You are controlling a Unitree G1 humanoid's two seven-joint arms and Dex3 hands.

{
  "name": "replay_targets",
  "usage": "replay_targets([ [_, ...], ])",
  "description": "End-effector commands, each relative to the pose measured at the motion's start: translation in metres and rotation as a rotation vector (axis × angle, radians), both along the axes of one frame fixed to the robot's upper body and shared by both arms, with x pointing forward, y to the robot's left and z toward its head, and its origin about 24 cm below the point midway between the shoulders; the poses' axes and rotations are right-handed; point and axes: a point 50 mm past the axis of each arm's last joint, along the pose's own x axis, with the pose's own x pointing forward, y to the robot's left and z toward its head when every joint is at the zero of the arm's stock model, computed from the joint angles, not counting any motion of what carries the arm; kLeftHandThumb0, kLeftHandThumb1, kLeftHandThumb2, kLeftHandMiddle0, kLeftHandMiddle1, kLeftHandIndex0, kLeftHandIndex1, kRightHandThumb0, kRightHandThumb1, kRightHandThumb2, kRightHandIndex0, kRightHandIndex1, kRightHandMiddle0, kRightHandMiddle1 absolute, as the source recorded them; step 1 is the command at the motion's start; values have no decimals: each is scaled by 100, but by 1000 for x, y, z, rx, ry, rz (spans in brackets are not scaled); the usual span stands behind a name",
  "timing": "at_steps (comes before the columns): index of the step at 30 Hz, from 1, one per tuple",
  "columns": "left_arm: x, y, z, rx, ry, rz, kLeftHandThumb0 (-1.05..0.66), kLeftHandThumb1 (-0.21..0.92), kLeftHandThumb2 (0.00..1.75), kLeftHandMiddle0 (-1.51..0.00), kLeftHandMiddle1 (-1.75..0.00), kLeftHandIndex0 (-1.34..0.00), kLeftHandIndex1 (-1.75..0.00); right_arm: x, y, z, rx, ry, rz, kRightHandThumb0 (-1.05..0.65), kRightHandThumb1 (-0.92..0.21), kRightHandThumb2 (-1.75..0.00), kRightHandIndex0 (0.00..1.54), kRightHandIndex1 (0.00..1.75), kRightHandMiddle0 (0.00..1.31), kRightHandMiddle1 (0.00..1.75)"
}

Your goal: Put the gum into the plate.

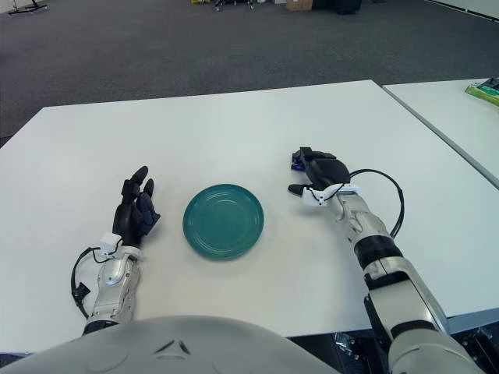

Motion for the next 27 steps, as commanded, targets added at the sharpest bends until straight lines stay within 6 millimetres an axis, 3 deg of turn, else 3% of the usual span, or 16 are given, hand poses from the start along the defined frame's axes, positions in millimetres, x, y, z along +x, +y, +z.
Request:
replay_targets([
  [1,-72,-4,-70,-73,423,75,-82,92,89,-29,-2,0,-69,4,3,-12,-16,89,2,-75,-92,-61,43,1,0,92],
  [27,-69,-4,-71,-44,416,67,-80,92,88,-30,-1,0,-70,16,2,-11,-94,95,0,-72,-92,-57,48,3,0,94],
])
